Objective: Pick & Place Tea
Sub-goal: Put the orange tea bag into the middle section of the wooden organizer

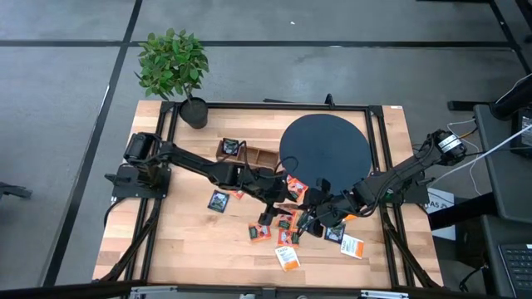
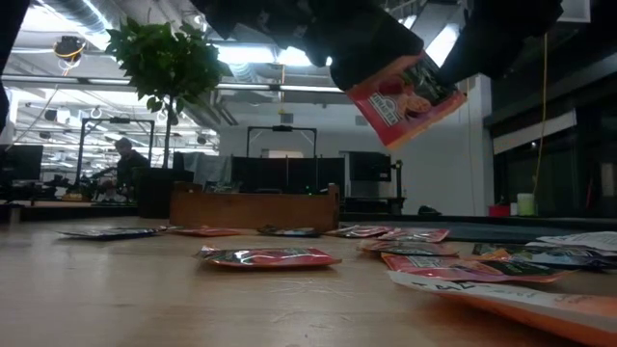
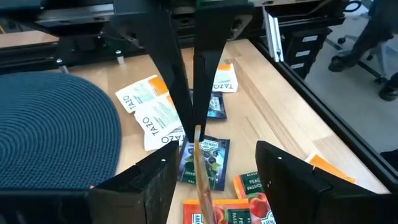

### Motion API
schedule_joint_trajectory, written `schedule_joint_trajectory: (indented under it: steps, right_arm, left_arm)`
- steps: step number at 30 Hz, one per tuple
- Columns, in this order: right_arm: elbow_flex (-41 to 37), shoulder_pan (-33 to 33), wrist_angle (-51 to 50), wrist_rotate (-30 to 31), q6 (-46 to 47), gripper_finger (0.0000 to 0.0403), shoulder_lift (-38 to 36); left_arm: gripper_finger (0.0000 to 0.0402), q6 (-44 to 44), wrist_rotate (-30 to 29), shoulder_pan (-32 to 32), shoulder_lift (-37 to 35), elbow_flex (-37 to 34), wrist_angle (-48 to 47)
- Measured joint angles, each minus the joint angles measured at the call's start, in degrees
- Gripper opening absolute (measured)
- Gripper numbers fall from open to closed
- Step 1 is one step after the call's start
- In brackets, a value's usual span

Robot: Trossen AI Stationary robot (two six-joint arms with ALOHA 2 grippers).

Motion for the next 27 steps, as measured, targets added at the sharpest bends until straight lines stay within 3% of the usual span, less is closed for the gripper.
schedule_joint_trajectory:
  steps: [11,27]
  right_arm:
    - [0.0,0.0,-1.1,0.0,0.1,0.0,0.0]
    - [0.0,0.0,-1.1,-0.1,0.2,0.0,0.0]
  left_arm:
    - [0.0202,0.0,-0.1,0.0,0.0,0.0,0.0]
    - [0.0089,-0.6,-0.6,0.8,0.5,-0.1,2.5]
